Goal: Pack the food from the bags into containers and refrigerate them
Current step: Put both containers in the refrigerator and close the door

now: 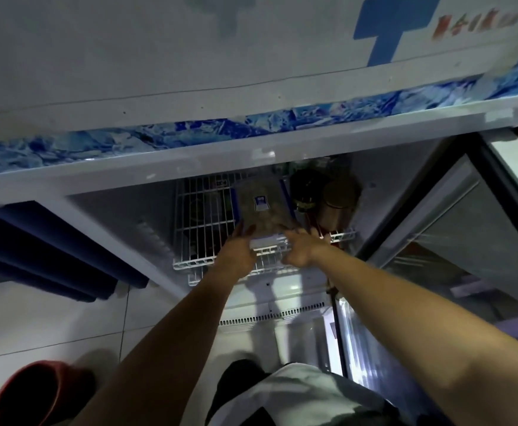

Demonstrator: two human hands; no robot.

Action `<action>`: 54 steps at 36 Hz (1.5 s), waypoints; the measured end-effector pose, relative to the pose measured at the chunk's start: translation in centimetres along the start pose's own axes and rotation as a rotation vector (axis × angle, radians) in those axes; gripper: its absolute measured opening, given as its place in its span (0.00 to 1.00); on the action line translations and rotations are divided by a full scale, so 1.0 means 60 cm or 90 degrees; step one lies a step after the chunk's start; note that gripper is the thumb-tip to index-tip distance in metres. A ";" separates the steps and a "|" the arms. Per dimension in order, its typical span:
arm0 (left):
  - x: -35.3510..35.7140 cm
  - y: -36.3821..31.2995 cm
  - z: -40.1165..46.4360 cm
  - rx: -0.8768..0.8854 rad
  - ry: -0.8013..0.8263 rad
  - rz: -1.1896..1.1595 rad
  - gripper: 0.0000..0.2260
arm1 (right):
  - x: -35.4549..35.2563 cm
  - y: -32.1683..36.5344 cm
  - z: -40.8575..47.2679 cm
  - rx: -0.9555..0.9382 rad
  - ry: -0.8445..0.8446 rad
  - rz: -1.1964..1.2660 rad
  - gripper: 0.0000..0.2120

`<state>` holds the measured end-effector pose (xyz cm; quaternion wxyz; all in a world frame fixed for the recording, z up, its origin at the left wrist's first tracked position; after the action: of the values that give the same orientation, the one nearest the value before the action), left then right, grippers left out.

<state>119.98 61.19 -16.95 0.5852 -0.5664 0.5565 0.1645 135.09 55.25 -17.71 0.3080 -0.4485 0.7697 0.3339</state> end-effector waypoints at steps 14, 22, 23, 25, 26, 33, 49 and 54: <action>0.048 -0.009 -0.028 0.038 0.030 0.104 0.50 | 0.052 0.004 -0.007 0.028 -0.056 -0.010 0.45; 0.054 -0.003 -0.019 0.033 0.026 0.083 0.51 | 0.061 -0.005 -0.009 0.029 -0.053 -0.043 0.47; 0.055 -0.001 -0.020 0.029 0.033 0.081 0.51 | 0.060 -0.006 -0.011 0.029 -0.051 -0.046 0.47; 0.056 0.002 -0.024 0.022 0.048 0.083 0.51 | 0.056 -0.007 -0.017 0.033 -0.048 -0.049 0.47; 0.055 0.002 -0.027 0.020 0.053 0.092 0.51 | 0.055 -0.007 -0.021 0.035 -0.048 -0.050 0.47; 0.047 0.035 -0.134 -0.011 -0.005 0.008 0.47 | 0.110 0.010 -0.102 -0.015 -0.102 -0.014 0.46; 0.000 0.387 -0.841 -0.443 -0.237 -0.086 0.39 | 0.387 0.509 -0.442 -0.474 -0.055 -0.144 0.39; 0.003 0.456 -1.075 -0.588 -0.344 -0.142 0.38 | 0.518 0.653 -0.590 -0.622 -0.023 -0.204 0.39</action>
<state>67.55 14.87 -13.36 0.4119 -0.7576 0.1928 0.4683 81.13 26.89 -11.68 0.1231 -0.6465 0.4400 0.6110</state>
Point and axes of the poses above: each hand's wrist, its own z-axis towards the middle knuckle, its own x-axis out of the palm, y = z × x, the point moved 8 cm from there along z, towards the middle knuckle, and after that the axes turned 2 degrees about -y, right-handed, at the moved point
